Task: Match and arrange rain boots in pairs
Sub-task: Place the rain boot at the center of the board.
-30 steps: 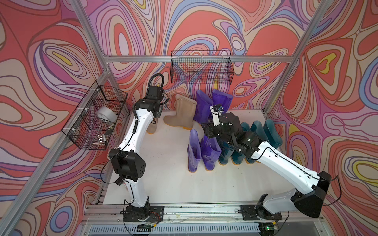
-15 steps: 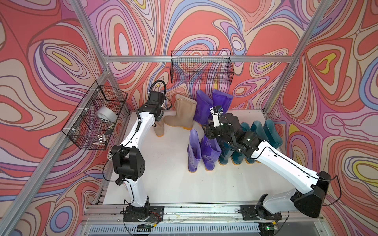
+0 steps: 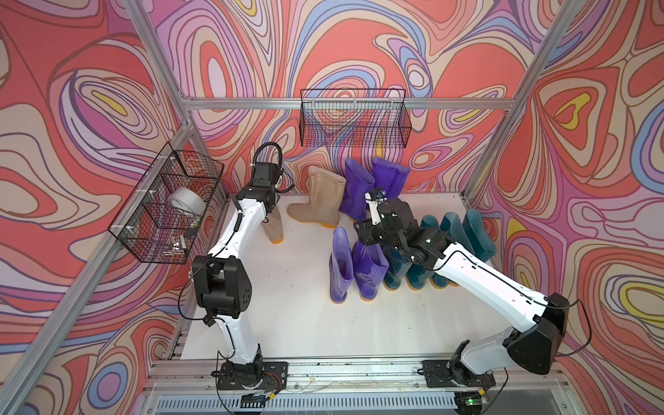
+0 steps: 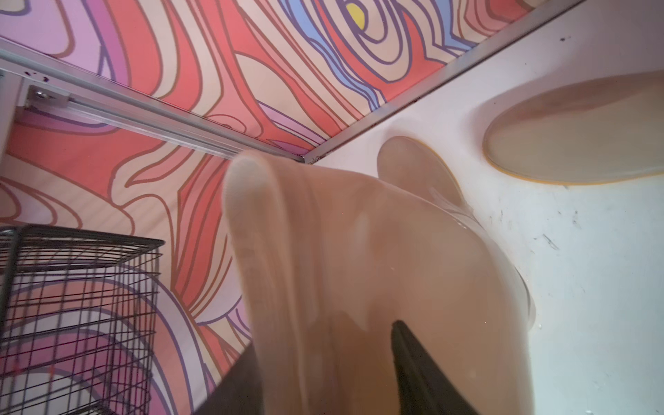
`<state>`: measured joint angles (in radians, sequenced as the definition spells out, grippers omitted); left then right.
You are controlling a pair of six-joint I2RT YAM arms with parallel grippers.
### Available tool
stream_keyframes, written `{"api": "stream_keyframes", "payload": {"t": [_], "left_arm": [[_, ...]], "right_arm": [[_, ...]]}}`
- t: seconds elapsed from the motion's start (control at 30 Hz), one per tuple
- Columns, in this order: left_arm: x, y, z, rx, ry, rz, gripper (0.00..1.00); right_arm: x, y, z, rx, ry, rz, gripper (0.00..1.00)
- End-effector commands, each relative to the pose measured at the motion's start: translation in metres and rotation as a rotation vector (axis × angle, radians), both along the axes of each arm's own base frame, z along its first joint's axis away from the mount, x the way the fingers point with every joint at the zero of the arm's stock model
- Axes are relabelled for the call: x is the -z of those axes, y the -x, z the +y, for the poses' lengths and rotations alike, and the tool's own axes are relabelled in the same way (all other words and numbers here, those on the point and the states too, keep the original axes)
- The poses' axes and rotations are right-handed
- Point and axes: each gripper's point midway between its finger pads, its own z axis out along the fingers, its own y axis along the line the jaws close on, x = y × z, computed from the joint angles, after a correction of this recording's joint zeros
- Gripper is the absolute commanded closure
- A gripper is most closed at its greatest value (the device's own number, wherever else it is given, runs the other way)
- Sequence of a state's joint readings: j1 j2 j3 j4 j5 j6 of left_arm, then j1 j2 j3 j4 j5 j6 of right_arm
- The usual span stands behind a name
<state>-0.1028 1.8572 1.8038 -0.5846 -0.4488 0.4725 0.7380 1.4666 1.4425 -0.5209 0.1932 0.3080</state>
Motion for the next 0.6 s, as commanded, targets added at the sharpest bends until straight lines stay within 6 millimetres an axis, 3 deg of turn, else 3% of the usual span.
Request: {"api": "stream_keyframes", "payload": {"t": [0.0, 0.17, 0.23, 0.33, 0.43, 0.57], "left_arm": [[-0.053, 0.001, -0.006, -0.023, 0.126, -0.142, 0.2], [-0.111, 0.01, -0.018, -0.103, 0.347, -0.279, 0.16], [-0.14, 0.018, -0.03, -0.117, 0.435, -0.344, 0.17], [-0.163, 0.032, -0.062, -0.104, 0.612, -0.4, 0.2], [-0.159, 0.045, -0.117, -0.06, 0.853, -0.358, 0.21], [-0.128, 0.056, -0.177, -0.083, 1.152, -0.226, 0.27]], "right_arm": [[-0.01, -0.004, 0.001, 0.002, -0.011, -0.017, 0.46], [-0.018, -0.005, -0.001, 0.01, -0.015, -0.038, 0.45], [-0.021, -0.005, -0.004, 0.018, -0.008, -0.048, 0.45], [-0.026, -0.007, -0.01, 0.035, 0.016, -0.077, 0.45], [-0.034, -0.014, -0.024, 0.062, 0.021, -0.103, 0.45], [-0.046, -0.029, -0.043, 0.089, -0.022, -0.118, 0.44]]}}
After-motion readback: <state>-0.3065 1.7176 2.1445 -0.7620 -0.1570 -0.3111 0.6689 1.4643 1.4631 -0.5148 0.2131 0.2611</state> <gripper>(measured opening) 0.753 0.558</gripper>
